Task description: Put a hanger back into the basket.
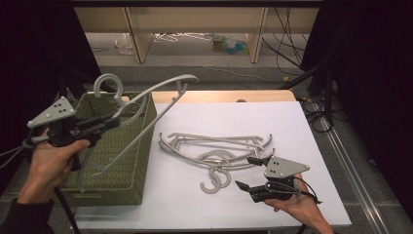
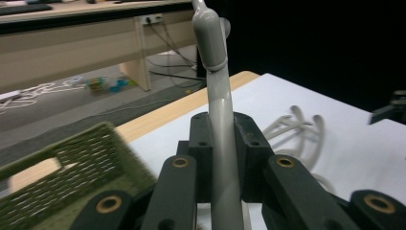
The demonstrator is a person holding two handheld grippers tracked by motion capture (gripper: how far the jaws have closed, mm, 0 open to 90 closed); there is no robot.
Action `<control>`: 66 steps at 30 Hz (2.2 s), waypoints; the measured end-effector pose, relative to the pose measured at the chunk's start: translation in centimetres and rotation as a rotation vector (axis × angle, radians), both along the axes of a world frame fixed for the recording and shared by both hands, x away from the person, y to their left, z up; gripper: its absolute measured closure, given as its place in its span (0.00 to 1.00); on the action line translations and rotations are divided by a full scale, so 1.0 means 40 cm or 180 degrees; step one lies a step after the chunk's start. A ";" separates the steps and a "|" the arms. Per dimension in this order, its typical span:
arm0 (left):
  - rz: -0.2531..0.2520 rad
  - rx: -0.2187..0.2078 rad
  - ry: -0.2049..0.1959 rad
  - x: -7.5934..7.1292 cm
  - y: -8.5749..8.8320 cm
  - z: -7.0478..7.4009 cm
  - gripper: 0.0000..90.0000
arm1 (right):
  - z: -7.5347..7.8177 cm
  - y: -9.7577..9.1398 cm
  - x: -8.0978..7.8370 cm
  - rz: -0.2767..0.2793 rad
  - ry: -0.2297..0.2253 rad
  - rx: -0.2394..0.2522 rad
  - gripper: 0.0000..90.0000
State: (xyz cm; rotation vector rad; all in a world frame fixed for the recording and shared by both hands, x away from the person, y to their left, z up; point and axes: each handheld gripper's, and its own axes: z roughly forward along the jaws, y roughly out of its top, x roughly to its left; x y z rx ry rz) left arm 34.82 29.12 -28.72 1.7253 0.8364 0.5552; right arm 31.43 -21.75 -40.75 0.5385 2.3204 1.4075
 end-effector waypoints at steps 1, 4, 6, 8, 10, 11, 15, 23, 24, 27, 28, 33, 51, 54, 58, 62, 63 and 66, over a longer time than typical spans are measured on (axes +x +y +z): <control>0.0042 0.0005 -0.0021 0.005 0.017 -0.004 0.88 | 0.001 -0.001 0.001 0.0021 0.0018 -0.0026 0.25; 0.0115 0.0043 -0.0033 0.016 0.057 -0.016 0.88 | -0.001 -0.001 0.001 0.0017 0.0048 -0.0033 0.25; 0.0157 0.0073 -0.0062 0.020 0.086 -0.027 0.88 | -0.004 0.000 0.002 0.0008 0.0047 -0.0028 0.25; 0.0196 0.0046 -0.0062 0.022 0.110 -0.038 0.88 | -0.004 0.001 0.002 0.0005 0.0046 -0.0024 0.25; 0.0267 0.0060 -0.0084 0.023 0.138 -0.050 0.88 | -0.004 -0.001 0.003 0.0008 0.0075 -0.0053 0.25; 0.0310 0.0000 -0.0059 0.024 0.155 -0.061 0.88 | -0.005 -0.001 0.004 0.0014 0.0077 -0.0048 0.25; 0.0369 0.0034 -0.0069 0.041 0.192 -0.074 0.88 | -0.009 0.002 0.005 0.0014 0.0071 -0.0044 0.25; 0.0445 0.0114 0.0030 0.056 0.237 -0.122 0.88 | -0.010 0.001 0.005 0.0026 0.0108 -0.0067 0.25; 0.0452 0.0136 0.0028 0.058 0.242 -0.128 0.88 | -0.010 0.001 0.006 0.0027 0.0103 -0.0068 0.25; 0.0479 0.0145 0.0081 0.060 0.253 -0.142 0.88 | -0.012 0.003 0.007 0.0025 0.0091 -0.0062 0.25; 0.0477 0.0147 0.0092 0.062 0.260 -0.148 0.88 | -0.012 0.004 0.006 0.0028 0.0094 -0.0063 0.25; 0.0529 0.0246 0.0242 0.067 0.278 -0.178 0.88 | -0.013 0.004 0.008 0.0033 0.0095 -0.0069 0.25; 0.0585 0.0584 0.0911 0.141 0.258 -0.269 0.88 | -0.019 0.008 0.009 0.0081 0.0143 -0.0112 0.25; 0.0659 0.0580 0.1044 0.150 0.267 -0.299 0.87 | -0.020 0.009 0.009 0.0095 0.0156 -0.0115 0.25; 0.0738 0.0538 0.1137 0.152 0.287 -0.323 0.86 | -0.022 0.010 0.009 0.0087 0.0147 -0.0107 0.25; 0.0876 0.0471 0.1150 0.153 0.298 -0.330 0.85 | -0.023 0.010 0.010 0.0091 0.0168 -0.0121 0.25; 0.0986 0.0570 0.1197 0.156 0.299 -0.331 0.83 | -0.023 0.010 0.010 0.0094 0.0170 -0.0123 0.25; 0.1076 0.0754 0.1222 0.154 0.309 -0.323 0.75 | -0.023 0.009 0.009 0.0094 0.0169 -0.0124 0.25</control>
